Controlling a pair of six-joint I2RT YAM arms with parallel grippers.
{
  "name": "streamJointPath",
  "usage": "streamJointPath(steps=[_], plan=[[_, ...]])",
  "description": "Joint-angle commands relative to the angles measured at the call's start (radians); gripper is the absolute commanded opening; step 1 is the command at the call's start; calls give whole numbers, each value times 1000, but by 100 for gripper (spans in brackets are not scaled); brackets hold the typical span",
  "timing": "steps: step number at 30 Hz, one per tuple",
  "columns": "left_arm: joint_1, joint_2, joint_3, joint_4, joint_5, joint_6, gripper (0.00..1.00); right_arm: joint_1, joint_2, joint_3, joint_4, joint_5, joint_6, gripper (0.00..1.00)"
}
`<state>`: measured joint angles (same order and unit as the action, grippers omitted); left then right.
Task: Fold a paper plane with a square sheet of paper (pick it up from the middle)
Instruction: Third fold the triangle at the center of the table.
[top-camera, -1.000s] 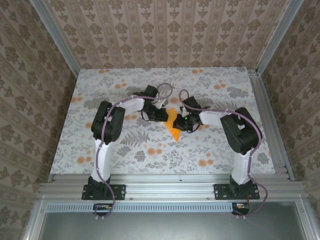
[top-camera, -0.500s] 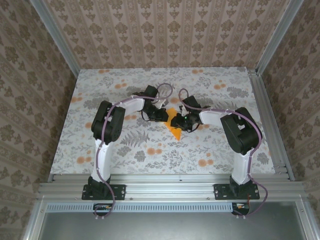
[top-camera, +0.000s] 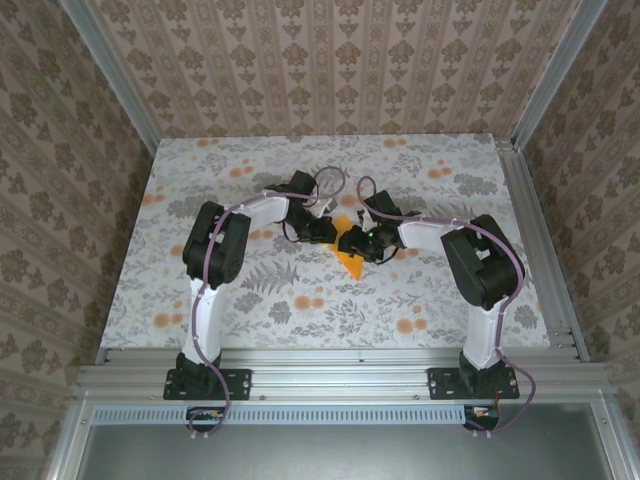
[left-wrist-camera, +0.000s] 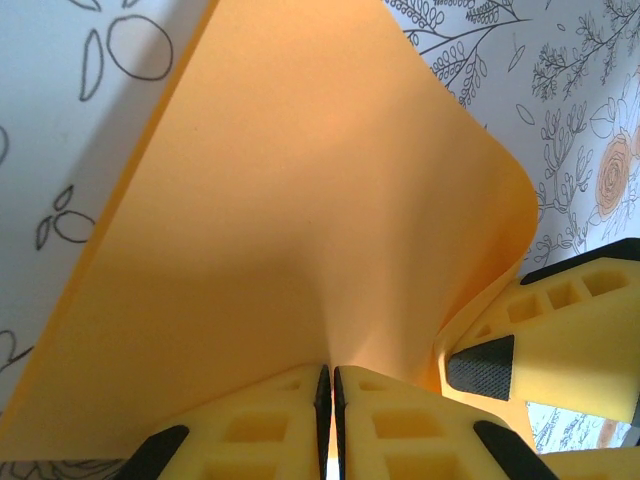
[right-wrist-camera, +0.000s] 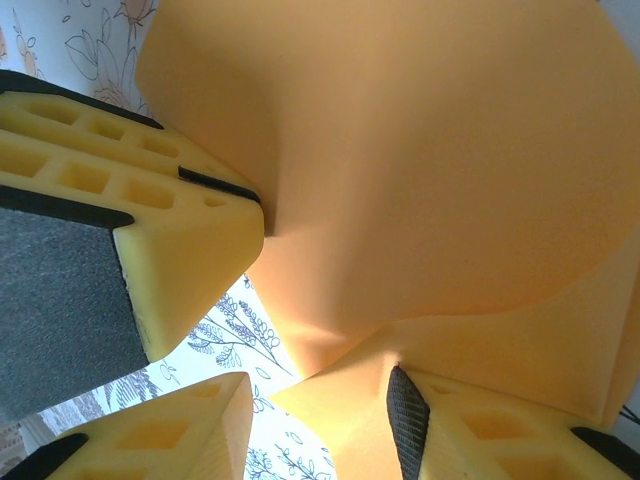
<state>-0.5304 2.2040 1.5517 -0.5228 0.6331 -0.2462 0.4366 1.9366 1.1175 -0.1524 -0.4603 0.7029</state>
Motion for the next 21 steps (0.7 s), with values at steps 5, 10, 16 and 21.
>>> streamJointPath(steps=[5, 10, 16, 21], plan=[[-10, -41, -12, -34, 4, -27, 14, -5, 20, -34, -49, 73, -12, 45], [-10, -86, -13, -29, 35, -40, 14, -6, 21, -47, -39, 71, -12, 41], [-22, -112, -36, -8, 69, -65, 13, -7, 23, -58, -34, 67, -14, 30], [-43, -115, -65, 11, 96, -88, 12, -12, 20, -64, -41, 66, -21, 15]])
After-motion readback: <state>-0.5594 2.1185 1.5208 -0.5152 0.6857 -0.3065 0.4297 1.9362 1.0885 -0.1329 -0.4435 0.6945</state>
